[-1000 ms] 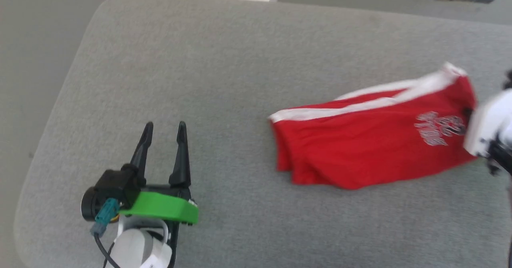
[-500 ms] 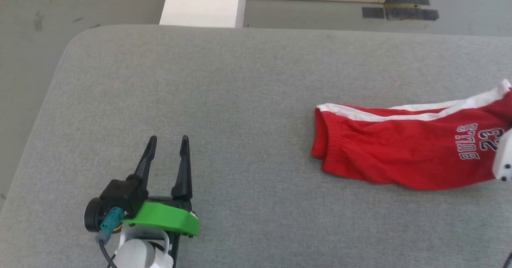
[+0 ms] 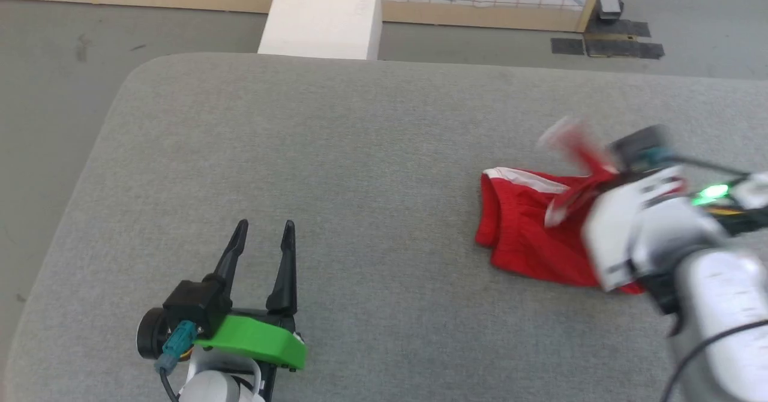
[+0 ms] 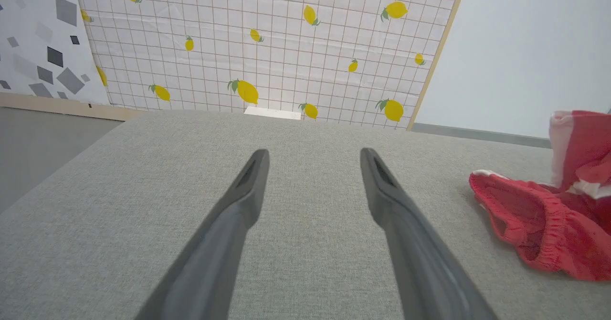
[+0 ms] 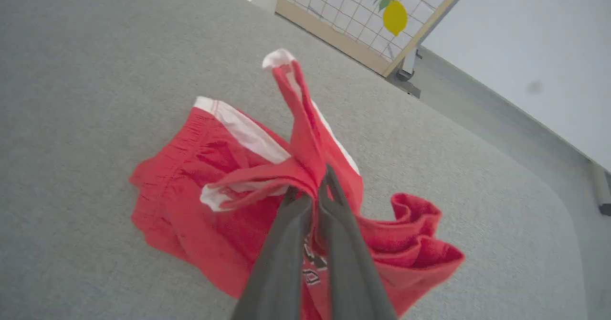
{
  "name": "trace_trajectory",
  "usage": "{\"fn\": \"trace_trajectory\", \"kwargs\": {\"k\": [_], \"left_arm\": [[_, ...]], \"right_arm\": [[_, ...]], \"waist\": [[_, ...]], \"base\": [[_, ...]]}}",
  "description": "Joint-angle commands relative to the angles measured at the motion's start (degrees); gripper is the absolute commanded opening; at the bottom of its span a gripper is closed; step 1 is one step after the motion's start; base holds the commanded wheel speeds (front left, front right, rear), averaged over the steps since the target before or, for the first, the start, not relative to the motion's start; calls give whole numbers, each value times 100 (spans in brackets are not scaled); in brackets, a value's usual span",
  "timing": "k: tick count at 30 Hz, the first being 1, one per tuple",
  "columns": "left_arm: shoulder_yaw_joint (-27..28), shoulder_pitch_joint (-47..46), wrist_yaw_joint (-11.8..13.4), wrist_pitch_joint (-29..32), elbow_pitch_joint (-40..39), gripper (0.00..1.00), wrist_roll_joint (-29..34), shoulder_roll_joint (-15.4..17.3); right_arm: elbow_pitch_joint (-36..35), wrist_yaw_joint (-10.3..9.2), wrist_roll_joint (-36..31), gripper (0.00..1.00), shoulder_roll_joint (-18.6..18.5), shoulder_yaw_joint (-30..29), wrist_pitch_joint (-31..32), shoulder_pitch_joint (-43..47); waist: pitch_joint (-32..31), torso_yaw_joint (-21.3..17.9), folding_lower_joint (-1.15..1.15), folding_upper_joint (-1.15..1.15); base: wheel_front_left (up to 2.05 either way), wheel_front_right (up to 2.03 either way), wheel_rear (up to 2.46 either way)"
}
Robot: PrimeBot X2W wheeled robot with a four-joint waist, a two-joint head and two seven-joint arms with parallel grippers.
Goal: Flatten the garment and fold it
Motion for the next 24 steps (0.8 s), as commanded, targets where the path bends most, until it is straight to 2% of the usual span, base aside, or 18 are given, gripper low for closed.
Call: {"fn": "trace_trajectory", "kwargs": {"k": [1, 8, 16, 17, 18, 19, 24], "left_arm": [[-6, 53, -22, -28, 6, 100, 56, -13], [-93, -41, -17, -28, -13, 100, 11, -13], [-108, -112, 28, -28, -32, 100, -45, -13], [-107, -115, 33, -28, -33, 100, -48, -13], [-103, -115, 39, -28, -33, 100, -50, -13], [-99, -113, 43, -28, -33, 100, -51, -13], [-79, -88, 62, -28, -33, 100, -53, -13]], "right_arm": [[54, -8, 51, 0, 56, 210, 24, -43], [915, -8, 92, 0, 379, 1023, -21, -362], [1766, -8, 225, 0, 537, 1338, -59, -512], [1821, -8, 264, 14, 542, 1349, -74, -520], [1872, -8, 344, 45, 554, 1365, -96, -523], [1895, -8, 418, 100, 567, 1356, -113, -525], [1609, -8, 910, 100, 658, 1159, -495, -469]], "waist": [[-1, 45, 0, 0], [160, 232, 0, 0], [302, 332, 0, 0], [310, 330, 0, 0], [313, 322, 0, 0], [311, 310, 0, 0], [217, 191, 0, 0]], "base": [[0, 0, 0], [0, 0, 0], [0, 0, 0], [0, 0, 0], [0, 0, 0], [0, 0, 0], [0, 0, 0]]}}
